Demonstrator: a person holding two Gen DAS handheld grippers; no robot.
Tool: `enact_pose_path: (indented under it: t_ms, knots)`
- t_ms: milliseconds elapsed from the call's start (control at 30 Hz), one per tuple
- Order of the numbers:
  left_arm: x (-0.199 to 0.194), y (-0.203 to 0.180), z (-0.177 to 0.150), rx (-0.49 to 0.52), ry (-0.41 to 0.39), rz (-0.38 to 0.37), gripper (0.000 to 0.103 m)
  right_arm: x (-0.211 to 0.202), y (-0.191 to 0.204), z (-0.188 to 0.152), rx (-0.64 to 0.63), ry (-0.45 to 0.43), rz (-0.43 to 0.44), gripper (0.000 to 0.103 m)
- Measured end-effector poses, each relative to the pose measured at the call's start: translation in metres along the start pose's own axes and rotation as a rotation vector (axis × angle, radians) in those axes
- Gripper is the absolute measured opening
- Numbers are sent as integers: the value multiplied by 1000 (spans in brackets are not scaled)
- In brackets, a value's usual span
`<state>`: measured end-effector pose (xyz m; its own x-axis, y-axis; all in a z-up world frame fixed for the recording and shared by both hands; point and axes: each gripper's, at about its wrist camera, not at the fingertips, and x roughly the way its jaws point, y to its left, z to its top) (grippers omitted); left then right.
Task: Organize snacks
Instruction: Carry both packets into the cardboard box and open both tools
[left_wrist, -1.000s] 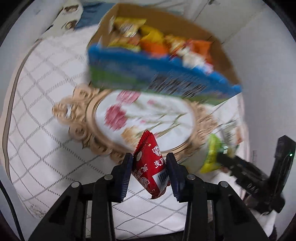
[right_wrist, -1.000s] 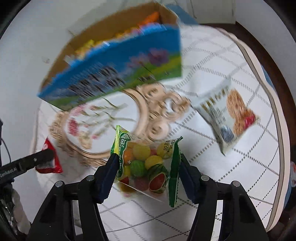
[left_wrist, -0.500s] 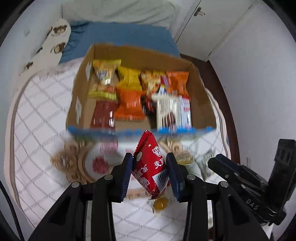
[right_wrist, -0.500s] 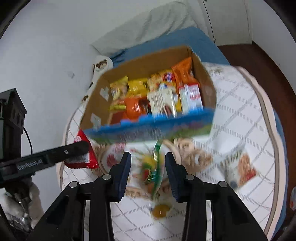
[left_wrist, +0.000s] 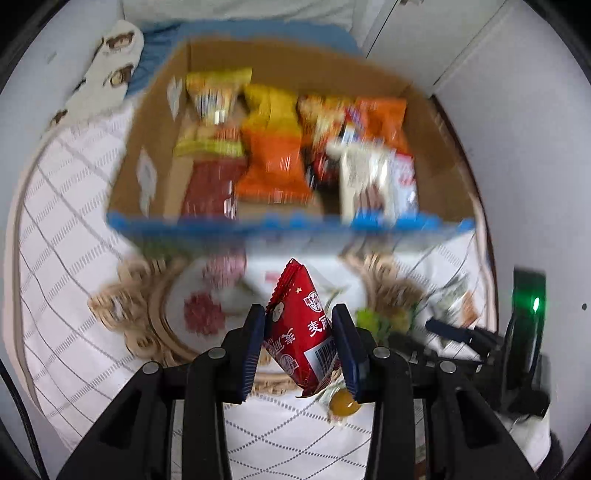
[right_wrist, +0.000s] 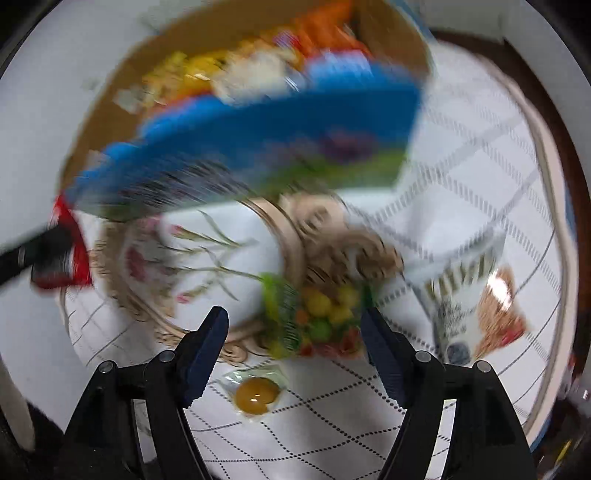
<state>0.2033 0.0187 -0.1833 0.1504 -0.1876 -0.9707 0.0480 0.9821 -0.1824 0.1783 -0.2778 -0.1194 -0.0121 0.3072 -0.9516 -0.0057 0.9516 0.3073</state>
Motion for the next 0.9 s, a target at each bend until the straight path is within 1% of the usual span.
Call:
enact_pose_path:
  t_ms: [67, 100, 133, 167, 233, 300, 333, 367, 467, 533, 600, 667, 767, 833, 900]
  knots:
    - [20, 4, -9, -20, 39, 9, 35, 19, -5, 2, 30, 29, -2, 79]
    - [27, 5, -12, -27, 54, 14, 35, 29, -4, 3, 35, 45, -5, 83]
    - [39, 8, -16, -37, 77, 22, 35, 40, -3, 5, 34, 61, -20, 92]
    - [46, 10, -18, -46, 94, 26, 35, 49, 0, 5, 22, 65, -50, 97]
    - [58, 13, -21, -56, 120, 35, 35, 63, 4, 5, -12, 61, -130, 97]
    - [63, 15, -24, -63, 132, 42, 35, 66, 8, 2, -50, 25, -179, 90]
    - [62, 16, -25, -67, 133, 40, 35, 63, 10, -1, -72, 5, -185, 79]
    - [60, 16, -26, -68, 132, 37, 35, 59, 11, -4, -81, -10, -173, 70]
    - [45, 9, -29, -56, 110, 17, 35, 42, 4, -11, -59, -45, -116, 65]
    - [33, 2, -30, -44, 92, 2, 35, 30, -5, -17, -39, -69, -85, 64]
    - [19, -4, -29, -34, 75, -20, 35, 12, -8, -22, -21, -90, -34, 64]
    - [-1, -9, -26, -22, 50, -53, 35, -14, -9, -23, -20, -124, 16, 64]
    - [-43, -17, -9, 4, -27, -93, 35, -65, 2, -18, -51, -205, 83, 64]
    - [-68, -22, 8, 24, -83, -100, 35, -101, 10, -7, -80, -263, 114, 64]
    - [-83, -23, 22, 33, -127, -94, 35, -129, 21, 10, -111, -316, 118, 64]
